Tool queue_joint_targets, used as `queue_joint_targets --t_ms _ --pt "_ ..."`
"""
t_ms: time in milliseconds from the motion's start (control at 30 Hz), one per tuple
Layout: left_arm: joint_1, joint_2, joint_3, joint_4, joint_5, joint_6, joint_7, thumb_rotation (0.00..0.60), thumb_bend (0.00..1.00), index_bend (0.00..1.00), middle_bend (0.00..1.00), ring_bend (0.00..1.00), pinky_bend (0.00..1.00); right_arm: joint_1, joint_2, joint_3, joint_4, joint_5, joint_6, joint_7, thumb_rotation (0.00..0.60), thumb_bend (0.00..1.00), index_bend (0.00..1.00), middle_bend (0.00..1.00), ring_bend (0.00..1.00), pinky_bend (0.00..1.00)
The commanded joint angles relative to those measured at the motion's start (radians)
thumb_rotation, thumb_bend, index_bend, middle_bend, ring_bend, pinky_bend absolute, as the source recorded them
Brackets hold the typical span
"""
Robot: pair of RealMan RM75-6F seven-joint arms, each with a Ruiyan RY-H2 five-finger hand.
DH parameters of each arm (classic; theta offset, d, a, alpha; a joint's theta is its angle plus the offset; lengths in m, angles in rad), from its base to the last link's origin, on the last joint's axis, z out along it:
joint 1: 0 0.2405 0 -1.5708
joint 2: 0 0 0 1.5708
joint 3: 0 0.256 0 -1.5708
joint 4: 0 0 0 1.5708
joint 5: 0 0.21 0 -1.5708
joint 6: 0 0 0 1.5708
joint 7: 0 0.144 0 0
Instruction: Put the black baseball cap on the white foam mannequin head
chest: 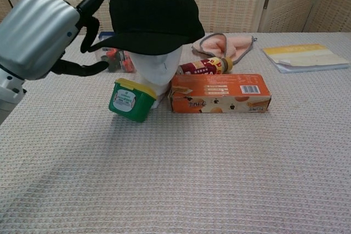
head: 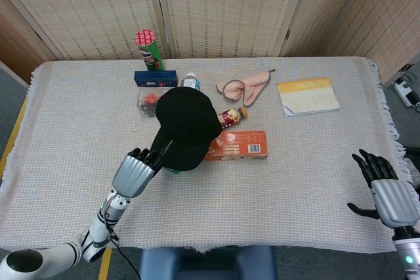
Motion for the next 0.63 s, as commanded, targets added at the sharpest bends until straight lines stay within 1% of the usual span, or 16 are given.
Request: queue_joint_targets --t_ms 33,67,100,133,167,233,267,300,367,467,533,633 --pt "0.140 0.174 0.073 -0.302 -0.098 -0.093 0.089 0.600 0.12 0.00 0.29 0.35 0.57 0.001 -0.005 0.004 0.002 0.013 -0.004 -0.012 0.600 0.05 0.00 0.00 0.00 0.00" --pt "0.175 0.239 0.096 -0.396 -0.129 -0.112 0.104 0.600 0.12 0.00 0.25 0.29 0.46 0.001 -0.008 0.006 0.002 0.021 -0.006 -0.020 0.600 0.05 0.00 0.00 0.00 0.00" --pt "0.200 0.288 0.110 -0.458 -0.154 -0.121 0.117 0.600 0.11 0.00 0.23 0.23 0.36 0.001 -0.010 0.008 0.001 0.026 -0.006 -0.025 0.600 0.05 0.00 0.00 0.00 0.00" --pt "0.224 0.336 0.125 -0.515 -0.181 -0.132 0.124 0.600 0.11 0.01 0.22 0.20 0.32 0.000 -0.012 0.009 0.001 0.029 -0.005 -0.030 0.600 0.05 0.00 0.00 0.00 0.00" --pt "0.257 0.400 0.138 -0.585 -0.230 -0.145 0.116 0.600 0.10 0.02 0.20 0.15 0.27 0.001 -0.017 0.012 0.003 0.030 -0.002 -0.036 0.600 0.05 0.00 0.00 0.00 0.00" --pt "0.306 0.490 0.150 -0.682 -0.325 -0.175 0.067 0.600 0.08 0.02 0.16 0.09 0.23 0.000 -0.024 0.014 0.007 0.026 0.006 -0.037 0.600 0.05 0.00 0.00 0.00 0.00" --pt "0.335 0.546 0.153 -0.732 -0.386 -0.198 0.006 0.600 0.07 0.02 0.14 0.07 0.22 -0.001 -0.030 0.015 0.010 0.023 0.012 -0.042 0.600 0.05 0.00 0.00 0.00 0.00" --pt "0.354 0.582 0.150 -0.751 -0.425 -0.208 -0.035 0.600 0.07 0.02 0.12 0.05 0.21 -0.003 -0.034 0.016 0.012 0.021 0.018 -0.049 0.600 0.05 0.00 0.00 0.00 0.00" --pt "0.398 0.633 0.145 -0.741 -0.473 -0.213 -0.119 0.600 0.07 0.03 0.11 0.04 0.20 -0.009 -0.046 0.020 0.015 0.012 0.042 -0.067 0.600 0.05 0.00 0.00 0.00 0.00" --pt "0.463 0.650 0.134 -0.687 -0.490 -0.186 -0.227 0.600 0.07 0.04 0.11 0.04 0.19 -0.020 -0.068 0.028 0.022 0.009 0.077 -0.099 0.600 0.05 0.00 0.00 0.00 0.00" --pt "0.481 0.657 0.129 -0.660 -0.473 -0.174 -0.245 0.600 0.07 0.04 0.11 0.04 0.18 -0.023 -0.076 0.031 0.022 0.015 0.084 -0.111 0.600 0.05 0.00 0.00 0.00 0.00" --pt "0.503 0.662 0.106 -0.639 -0.418 -0.118 -0.265 0.600 0.07 0.06 0.11 0.04 0.17 -0.021 -0.083 0.035 0.022 0.026 0.077 -0.128 0.600 0.05 0.00 0.00 0.00 0.00"
